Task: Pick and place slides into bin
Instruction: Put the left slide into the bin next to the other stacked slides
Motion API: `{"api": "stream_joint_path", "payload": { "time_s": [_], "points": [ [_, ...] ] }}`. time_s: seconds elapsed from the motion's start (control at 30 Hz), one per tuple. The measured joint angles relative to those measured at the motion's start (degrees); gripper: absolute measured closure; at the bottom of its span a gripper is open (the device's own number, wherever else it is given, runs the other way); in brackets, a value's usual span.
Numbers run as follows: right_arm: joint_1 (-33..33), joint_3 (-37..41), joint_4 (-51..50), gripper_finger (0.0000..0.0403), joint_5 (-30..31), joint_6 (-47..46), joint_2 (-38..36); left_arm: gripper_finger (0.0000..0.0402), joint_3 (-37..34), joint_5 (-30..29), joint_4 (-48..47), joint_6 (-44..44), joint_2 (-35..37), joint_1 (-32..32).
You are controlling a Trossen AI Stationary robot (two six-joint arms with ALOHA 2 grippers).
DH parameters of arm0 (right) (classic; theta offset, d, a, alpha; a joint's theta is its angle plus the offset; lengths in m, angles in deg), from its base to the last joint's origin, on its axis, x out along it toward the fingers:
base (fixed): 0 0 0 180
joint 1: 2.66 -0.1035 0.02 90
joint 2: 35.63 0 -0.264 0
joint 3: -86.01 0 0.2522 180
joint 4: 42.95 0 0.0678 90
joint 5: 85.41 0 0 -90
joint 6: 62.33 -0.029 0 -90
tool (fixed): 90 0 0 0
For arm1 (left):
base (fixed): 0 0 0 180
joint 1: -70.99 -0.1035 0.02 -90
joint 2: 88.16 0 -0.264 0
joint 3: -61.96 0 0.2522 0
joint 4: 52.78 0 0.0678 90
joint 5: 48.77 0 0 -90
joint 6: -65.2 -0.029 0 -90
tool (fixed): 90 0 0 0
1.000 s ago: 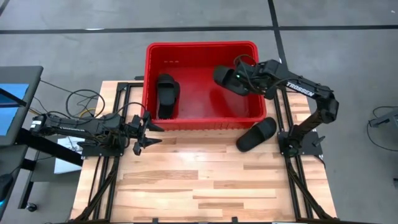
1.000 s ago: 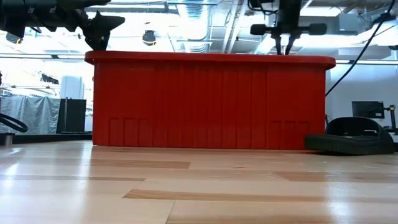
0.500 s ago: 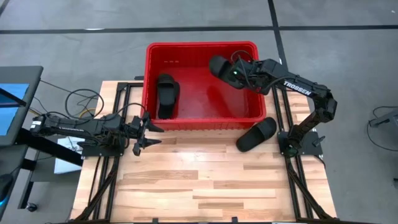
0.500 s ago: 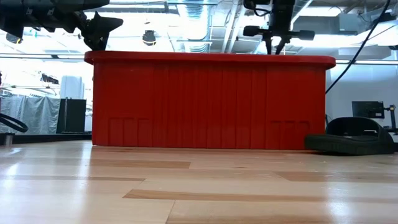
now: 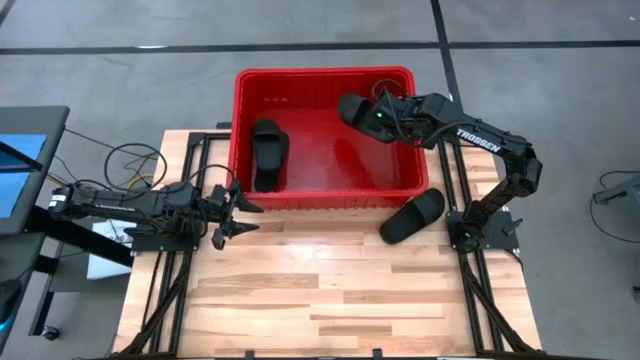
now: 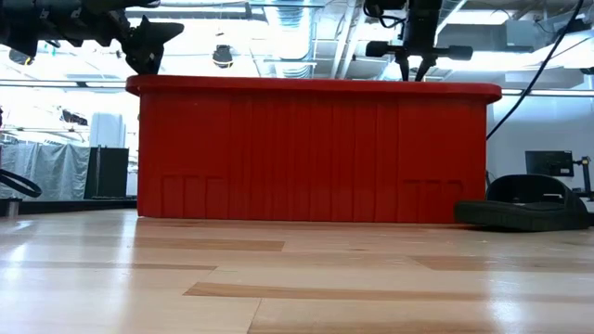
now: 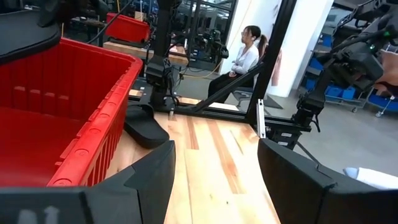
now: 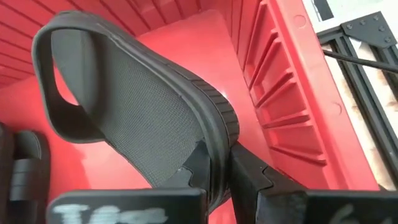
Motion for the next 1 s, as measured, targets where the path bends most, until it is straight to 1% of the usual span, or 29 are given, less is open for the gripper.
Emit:
{"api": "stream_joint_path", "payload": {
  "time_s": [0.13,0.27,0.4,0.53,0.8,1.0],
  "points": [
    [0.15,0.0,0.14,0.0382,0.05,0.42,0.0,0.0183,-0.02,-0.01,0.02,-0.07,-0.02,0.02],
    [1.25,0.0,0.04,0.0384,-0.89,1.65,-0.25,0.0183,-0.11,-1.22,0.14,-2.8,-0.09,0.14],
    [1.12,0.0,-0.07,0.0384,-1.5,0.57,-0.37,0.0183,-0.11,-1.51,0.2,-3.63,-0.11,0.13],
    [-0.86,-0.02,0.0,0.0384,-1.18,-2.68,-0.37,0.0183,-0.13,-1.81,0.71,-3.29,-0.11,0.13],
    [-4.8,-0.02,-0.05,0.0384,2.98,-11.25,-0.37,0.0183,-0.13,-2.18,1.01,-3.26,-0.11,0.09],
    [-9.0,-0.09,-2.06,0.0384,5.17,-20.41,0.18,0.0183,-0.13,-2.38,1.03,-3.26,-0.11,0.07]
  ]
}}
